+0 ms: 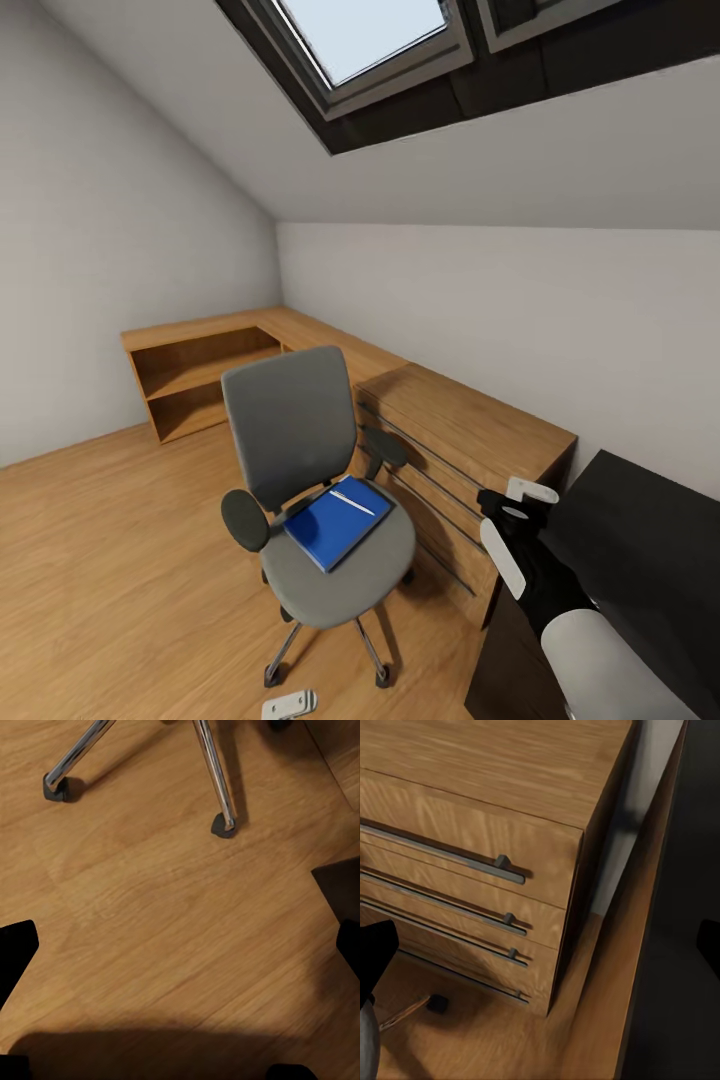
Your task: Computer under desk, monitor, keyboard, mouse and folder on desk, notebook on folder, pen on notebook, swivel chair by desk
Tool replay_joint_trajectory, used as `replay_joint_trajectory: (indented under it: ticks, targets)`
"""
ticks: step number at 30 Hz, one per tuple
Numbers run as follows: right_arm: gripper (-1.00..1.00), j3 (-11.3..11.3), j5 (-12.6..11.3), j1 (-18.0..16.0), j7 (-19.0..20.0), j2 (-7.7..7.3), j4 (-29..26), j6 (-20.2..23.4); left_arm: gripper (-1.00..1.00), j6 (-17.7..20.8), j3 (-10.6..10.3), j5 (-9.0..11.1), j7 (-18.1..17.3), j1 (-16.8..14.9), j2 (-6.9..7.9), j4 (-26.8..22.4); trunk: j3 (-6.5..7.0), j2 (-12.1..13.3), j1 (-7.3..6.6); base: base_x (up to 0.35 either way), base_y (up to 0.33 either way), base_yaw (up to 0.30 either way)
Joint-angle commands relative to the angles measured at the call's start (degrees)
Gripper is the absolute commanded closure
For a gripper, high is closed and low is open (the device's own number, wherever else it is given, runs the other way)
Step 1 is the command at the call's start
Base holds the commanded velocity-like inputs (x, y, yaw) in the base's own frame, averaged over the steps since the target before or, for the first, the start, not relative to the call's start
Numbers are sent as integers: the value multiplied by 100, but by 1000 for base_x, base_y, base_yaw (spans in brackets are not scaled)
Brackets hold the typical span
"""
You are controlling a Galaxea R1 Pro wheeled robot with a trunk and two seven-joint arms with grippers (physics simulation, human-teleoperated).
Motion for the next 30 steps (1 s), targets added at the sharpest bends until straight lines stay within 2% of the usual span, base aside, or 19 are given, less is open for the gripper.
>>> replay_joint_trajectory:
  ticks: [1, 9, 23, 30]
  targets:
    - [-100, 32, -31, -4, -47, -8, -11, 35, -100, 13, -30, 25, 49, -6, 8, -15, -6, -4, 0, 0, 0, 0]
    - [-100, 30, -32, -4, -48, -8, -37, 40, -100, 16, -30, 27, 56, -6, 12, -10, -6, -4, 0, 0, 0, 0]
    - [-100, 32, -25, 5, -56, -6, -98, 32, -100, 13, -23, 28, 66, -6, 19, 1, 4, -4, 0, 0, 0, 259]
    - [-100, 32, -25, 5, -56, -8, -98, 28, -100, 13, -22, 28, 67, -6, 19, 1, 50, -4, 0, 0, 0, 162]
